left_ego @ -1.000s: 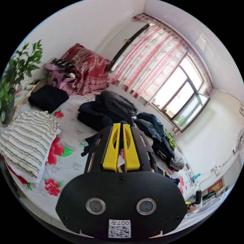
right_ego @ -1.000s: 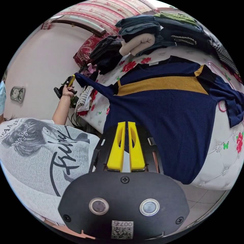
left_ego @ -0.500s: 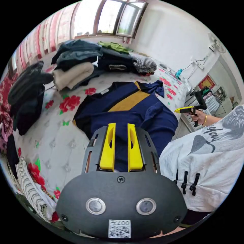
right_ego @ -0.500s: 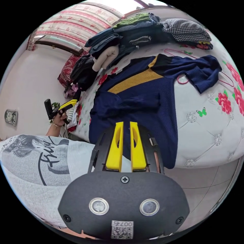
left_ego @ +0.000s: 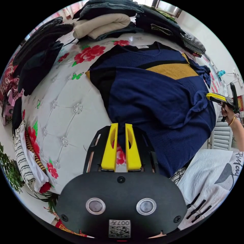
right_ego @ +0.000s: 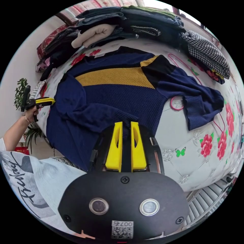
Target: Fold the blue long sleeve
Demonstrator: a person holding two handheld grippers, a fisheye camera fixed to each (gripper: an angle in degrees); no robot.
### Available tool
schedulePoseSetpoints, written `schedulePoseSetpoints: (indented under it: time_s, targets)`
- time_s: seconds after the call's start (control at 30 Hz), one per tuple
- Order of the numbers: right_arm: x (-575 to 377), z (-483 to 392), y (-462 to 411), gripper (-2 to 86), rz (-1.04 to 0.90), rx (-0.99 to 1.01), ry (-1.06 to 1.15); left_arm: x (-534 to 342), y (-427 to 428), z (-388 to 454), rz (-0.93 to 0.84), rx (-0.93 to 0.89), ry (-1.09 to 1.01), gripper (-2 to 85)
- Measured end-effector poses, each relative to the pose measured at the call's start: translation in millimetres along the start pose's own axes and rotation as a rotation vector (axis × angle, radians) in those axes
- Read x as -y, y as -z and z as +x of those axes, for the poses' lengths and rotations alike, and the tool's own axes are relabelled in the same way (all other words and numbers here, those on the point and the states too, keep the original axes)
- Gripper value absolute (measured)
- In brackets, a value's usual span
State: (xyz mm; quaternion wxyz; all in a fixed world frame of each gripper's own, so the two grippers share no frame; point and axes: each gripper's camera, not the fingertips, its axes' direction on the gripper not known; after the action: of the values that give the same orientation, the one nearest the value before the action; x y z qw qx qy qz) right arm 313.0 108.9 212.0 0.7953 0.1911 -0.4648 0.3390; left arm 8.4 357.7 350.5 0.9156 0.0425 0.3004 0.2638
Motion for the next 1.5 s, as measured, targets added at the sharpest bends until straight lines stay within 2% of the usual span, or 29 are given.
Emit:
schedulePoseSetpoints:
  time_s: [0.07,0.2,0.3,0.37,0.43,0.57,0.7,0.83,0.93,1.0,1.07,1.17,1.2,1.3,1.37,1.47,1.5]
  targets:
    - [6,-4,3,0.7,-0.059,0.016,0.034,2,-2,-5,-0.009,-0.005,0.017,2.3]
    - [-14,-1,60,0.0,0.076,0.011,0.042,-3,-1,-15,-0.038,0.075,-0.015,0.4]
    - [-39,9,89,-0.1,0.139,0.047,0.005,-8,-4,-25,-0.026,0.061,-0.017,0.1]
    - [-49,15,84,-0.1,0.113,0.076,-0.028,-7,-14,-29,-0.034,0.028,-0.011,0.1]
    - [-53,21,55,0.0,-0.004,0.1,-0.098,-5,-21,-31,-0.025,0.022,0.002,0.2]
    - [-54,18,39,0.7,-0.064,0.201,-0.131,-5,-22,-41,-0.022,0.004,0.018,0.4]
    - [-51,19,65,3.4,-0.006,0.216,-0.111,-17,-4,-59,0.015,0.032,0.035,-0.6]
    - [-37,28,93,5.7,0.16,0.222,-0.096,-9,9,-64,0.057,0.059,0.0,-0.9]
    - [-14,25,81,7.1,0.142,0.275,-0.072,25,8,-53,0.095,0.041,-0.054,-0.9]
    - [-4,17,56,8.0,0.034,0.246,-0.045,61,2,-41,0.132,0.029,-0.078,-0.9]
    - [-8,11,56,8.2,0.09,0.158,-0.023,89,-7,-30,0.149,0.058,-0.096,-0.9]
    - [3,23,66,8.2,0.021,0.175,-0.032,124,-40,-21,0.061,0.171,-0.103,-1.0]
    - [4,36,83,8.2,0.082,0.149,-0.062,130,-54,-21,0.017,0.193,-0.11,-1.0]
    - [2,82,127,8.3,0.268,0.013,-0.179,133,-47,-27,0.053,0.203,-0.069,-1.0]
    - [7,114,138,8.5,0.305,-0.025,-0.234,139,-40,-38,0.009,0.157,-0.013,-1.0]
    - [24,152,123,8.5,0.227,0.017,-0.258,137,-17,-54,0.032,0.116,0.073,-1.0]
    - [29,160,109,8.2,0.141,0.04,-0.249,133,-6,-59,0.053,0.094,0.102,-1.0]
